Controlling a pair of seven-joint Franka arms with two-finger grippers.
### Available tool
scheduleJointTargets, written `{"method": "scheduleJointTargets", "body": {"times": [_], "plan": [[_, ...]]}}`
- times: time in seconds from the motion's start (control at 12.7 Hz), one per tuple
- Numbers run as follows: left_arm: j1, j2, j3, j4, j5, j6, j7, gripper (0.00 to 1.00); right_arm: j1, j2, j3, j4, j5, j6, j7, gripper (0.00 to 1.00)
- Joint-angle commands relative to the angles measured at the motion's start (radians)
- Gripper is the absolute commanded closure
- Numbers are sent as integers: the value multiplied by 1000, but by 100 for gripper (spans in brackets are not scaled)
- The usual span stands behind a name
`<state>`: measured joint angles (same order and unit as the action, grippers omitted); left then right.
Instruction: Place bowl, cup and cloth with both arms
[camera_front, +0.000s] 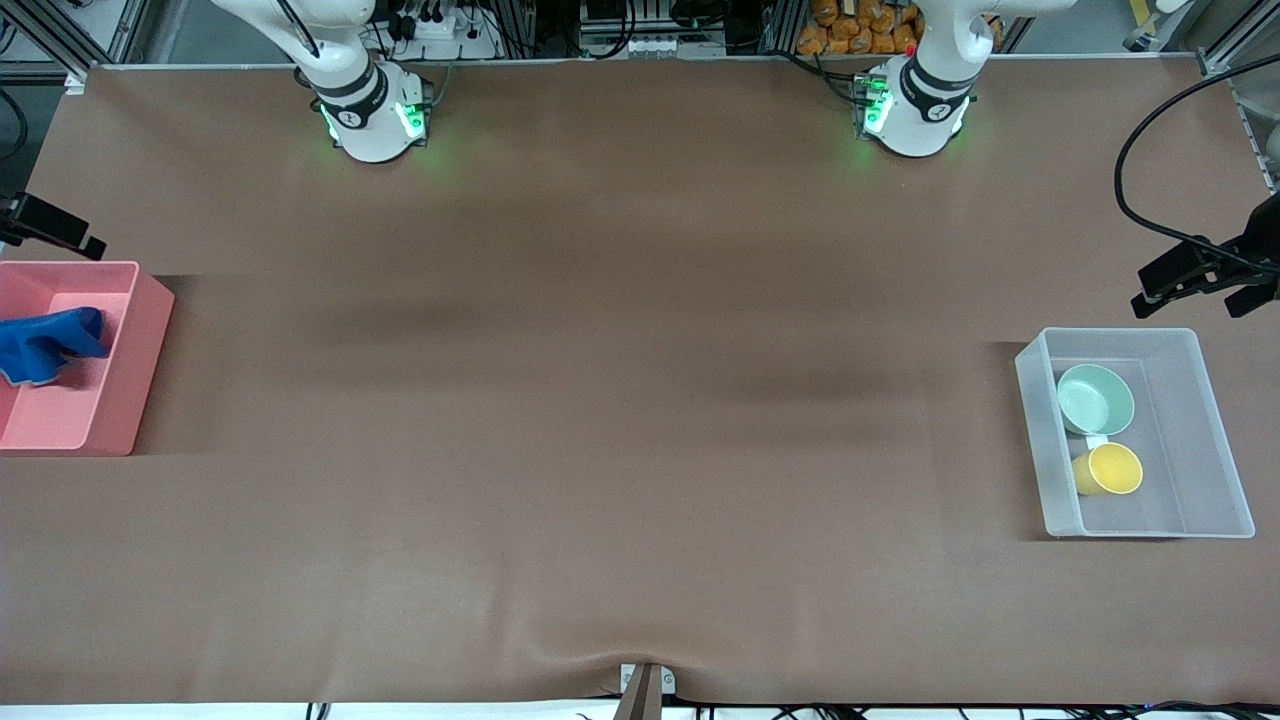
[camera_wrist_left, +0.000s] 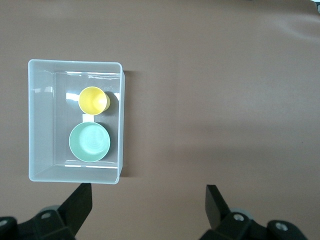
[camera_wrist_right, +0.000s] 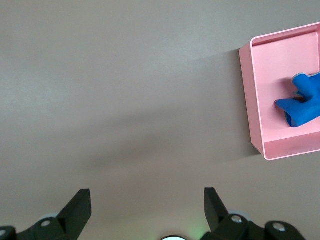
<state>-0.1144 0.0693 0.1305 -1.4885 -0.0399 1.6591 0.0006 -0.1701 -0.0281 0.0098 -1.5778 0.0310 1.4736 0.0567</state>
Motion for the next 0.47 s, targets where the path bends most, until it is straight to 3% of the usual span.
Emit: {"method": "scheduleJointTargets", "body": {"times": [0.0, 0.39], "plan": [[-7, -5, 8, 4, -11, -16, 16, 0, 6, 13, 1, 25, -17, -15, 5, 0], [-7, -5, 8, 2, -9, -16, 12, 0, 6, 13, 1, 25, -16, -15, 5, 0]]}}
